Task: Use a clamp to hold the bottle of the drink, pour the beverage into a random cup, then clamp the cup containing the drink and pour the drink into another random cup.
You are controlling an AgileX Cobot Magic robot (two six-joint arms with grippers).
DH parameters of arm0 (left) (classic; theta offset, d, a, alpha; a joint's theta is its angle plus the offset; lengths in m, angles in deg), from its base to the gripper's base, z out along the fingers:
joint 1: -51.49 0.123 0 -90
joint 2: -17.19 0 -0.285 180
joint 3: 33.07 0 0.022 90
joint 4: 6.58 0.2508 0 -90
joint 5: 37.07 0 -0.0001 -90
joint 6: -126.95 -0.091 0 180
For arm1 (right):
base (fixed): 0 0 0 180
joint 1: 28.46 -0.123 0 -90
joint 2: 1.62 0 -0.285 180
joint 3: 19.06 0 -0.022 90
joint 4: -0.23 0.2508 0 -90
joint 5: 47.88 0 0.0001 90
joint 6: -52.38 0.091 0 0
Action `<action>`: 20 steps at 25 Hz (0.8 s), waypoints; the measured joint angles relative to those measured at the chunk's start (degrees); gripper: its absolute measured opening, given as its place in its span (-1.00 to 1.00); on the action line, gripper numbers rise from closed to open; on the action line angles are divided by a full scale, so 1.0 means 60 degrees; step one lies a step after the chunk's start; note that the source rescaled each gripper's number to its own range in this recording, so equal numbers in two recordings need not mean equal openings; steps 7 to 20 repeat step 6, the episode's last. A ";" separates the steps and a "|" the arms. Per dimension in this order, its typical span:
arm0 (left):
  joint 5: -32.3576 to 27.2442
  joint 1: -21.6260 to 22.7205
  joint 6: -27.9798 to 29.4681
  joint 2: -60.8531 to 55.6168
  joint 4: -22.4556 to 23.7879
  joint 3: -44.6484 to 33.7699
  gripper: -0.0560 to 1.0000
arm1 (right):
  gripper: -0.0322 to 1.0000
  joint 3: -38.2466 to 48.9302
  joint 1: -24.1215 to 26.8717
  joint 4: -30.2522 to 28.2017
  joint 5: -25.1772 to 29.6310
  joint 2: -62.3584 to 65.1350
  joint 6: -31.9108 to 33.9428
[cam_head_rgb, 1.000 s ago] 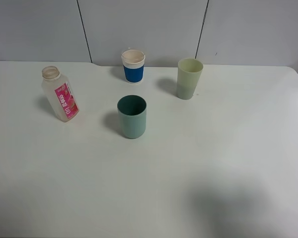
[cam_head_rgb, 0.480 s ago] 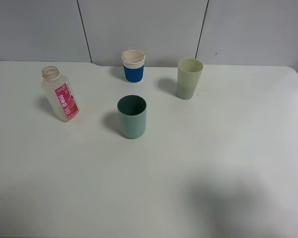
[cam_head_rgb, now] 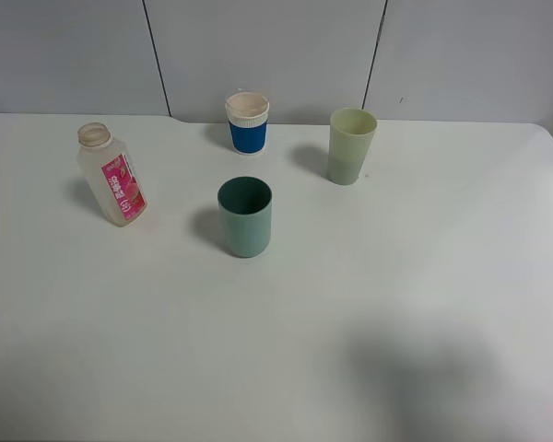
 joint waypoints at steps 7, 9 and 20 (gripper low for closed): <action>0.0000 0.0000 -0.0058 0.0000 0.0000 0.0000 1.00 | 1.00 0.0000 0.0000 0.0000 0.0000 0.0000 -0.0722; 0.0000 0.0000 -0.0058 0.0000 0.0000 0.0000 1.00 | 1.00 0.0000 0.0000 0.0000 0.0000 0.0000 -0.0722; 0.0000 0.0000 -0.0058 0.0000 0.0000 0.0000 1.00 | 1.00 0.0000 0.0000 0.0000 0.0000 0.0000 -0.0722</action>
